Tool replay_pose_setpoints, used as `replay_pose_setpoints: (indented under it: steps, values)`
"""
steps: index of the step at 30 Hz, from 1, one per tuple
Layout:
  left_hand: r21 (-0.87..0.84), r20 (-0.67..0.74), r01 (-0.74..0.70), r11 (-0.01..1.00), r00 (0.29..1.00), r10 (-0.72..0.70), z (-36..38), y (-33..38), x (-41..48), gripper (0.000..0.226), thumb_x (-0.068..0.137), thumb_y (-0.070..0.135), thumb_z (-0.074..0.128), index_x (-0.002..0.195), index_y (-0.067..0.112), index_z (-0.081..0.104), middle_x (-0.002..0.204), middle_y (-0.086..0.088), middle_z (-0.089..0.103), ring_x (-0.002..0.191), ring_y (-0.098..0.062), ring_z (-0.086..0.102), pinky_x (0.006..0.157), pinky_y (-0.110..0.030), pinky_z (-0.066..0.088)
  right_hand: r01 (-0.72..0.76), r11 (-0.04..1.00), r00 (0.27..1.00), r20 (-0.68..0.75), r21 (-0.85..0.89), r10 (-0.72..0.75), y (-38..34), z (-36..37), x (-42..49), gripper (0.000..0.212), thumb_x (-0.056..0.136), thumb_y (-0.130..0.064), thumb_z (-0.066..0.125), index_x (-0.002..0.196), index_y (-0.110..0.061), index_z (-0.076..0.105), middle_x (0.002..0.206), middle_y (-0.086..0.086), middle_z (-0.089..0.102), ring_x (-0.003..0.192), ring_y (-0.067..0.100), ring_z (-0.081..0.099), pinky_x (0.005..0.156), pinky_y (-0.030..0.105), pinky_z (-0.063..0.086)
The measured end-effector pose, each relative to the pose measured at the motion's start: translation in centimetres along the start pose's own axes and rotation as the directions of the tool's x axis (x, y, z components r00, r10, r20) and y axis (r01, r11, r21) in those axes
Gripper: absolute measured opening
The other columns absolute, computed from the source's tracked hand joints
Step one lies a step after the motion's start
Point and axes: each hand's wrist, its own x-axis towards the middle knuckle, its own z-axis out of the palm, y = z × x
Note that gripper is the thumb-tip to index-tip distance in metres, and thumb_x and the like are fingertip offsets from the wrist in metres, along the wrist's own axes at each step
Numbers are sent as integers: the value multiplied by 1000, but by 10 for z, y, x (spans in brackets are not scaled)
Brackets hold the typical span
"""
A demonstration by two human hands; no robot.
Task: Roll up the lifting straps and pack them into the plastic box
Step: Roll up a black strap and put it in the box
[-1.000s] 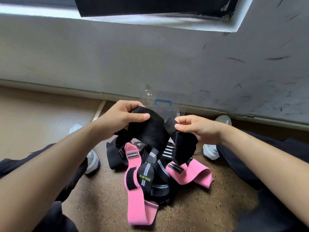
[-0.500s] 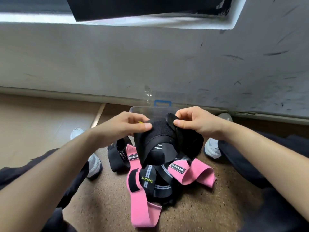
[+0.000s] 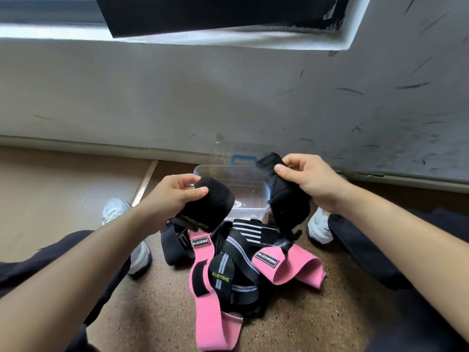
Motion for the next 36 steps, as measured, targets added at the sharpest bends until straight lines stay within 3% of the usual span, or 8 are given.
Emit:
replay_pose_setpoints:
  steps: [5,8,10,19,23,28,33,36]
  values:
    - [-173,-5,21,985,1000,-22,18,9,-9,18,99,3,61,114,9,69,106,-14,76,90,-22,74,65,-27,60,-146,959,982,152,245,111,-20,25,-22,23,100,-9,58,78,-10,61,65,-2,61,57,6,56,54,17,46]
    - [-273,-12,23,962,1000,-27,28,12,-14,18,99,2,60,113,11,68,107,-15,76,92,-25,74,74,-34,63,-204,930,966,217,307,140,-24,35,-33,11,100,-9,59,93,-4,65,83,13,62,76,19,59,65,23,50]
    - [-335,-7,28,942,999,-32,35,14,-17,20,100,2,58,115,11,66,109,-16,76,91,-28,74,76,-37,64,-168,937,979,168,308,120,-21,43,-37,9,99,-8,60,99,-2,67,86,14,64,78,20,60,68,24,52]
    - [-472,9,3,881,1000,2,65,21,-29,21,101,2,57,119,10,61,108,-14,76,89,-26,75,75,-37,64,113,978,984,-156,173,-87,-5,64,-40,21,96,-10,69,80,-23,74,74,5,71,69,11,65,67,26,53]
    - [-469,19,-3,883,1000,14,71,22,-33,23,101,4,57,123,11,60,114,-16,76,97,-29,75,80,-38,65,160,983,966,-220,91,-137,-1,65,-41,13,95,-12,70,84,-18,74,80,14,73,72,13,64,72,36,55]
    - [-465,15,-20,885,999,31,74,23,-37,26,102,4,57,127,9,59,117,-19,74,104,-34,74,85,-41,64,172,985,944,-283,-22,-171,1,66,-42,11,94,-17,72,86,-24,73,80,-5,73,72,7,64,73,27,54]
    - [-491,16,-39,870,998,54,80,24,-41,30,99,2,60,129,7,58,116,-18,75,106,-32,74,79,-37,64,178,979,926,-320,-99,-201,5,66,-40,10,88,-31,73,90,-22,73,82,-3,72,75,17,67,77,45,58]
    - [-464,-25,-87,882,996,85,82,25,-43,34,92,-2,68,124,6,60,109,-15,77,98,-27,77,75,-36,64,176,974,915,-340,-144,-215,2,66,-42,13,86,-29,79,84,-26,66,72,-11,65,67,12,60,71,41,55]
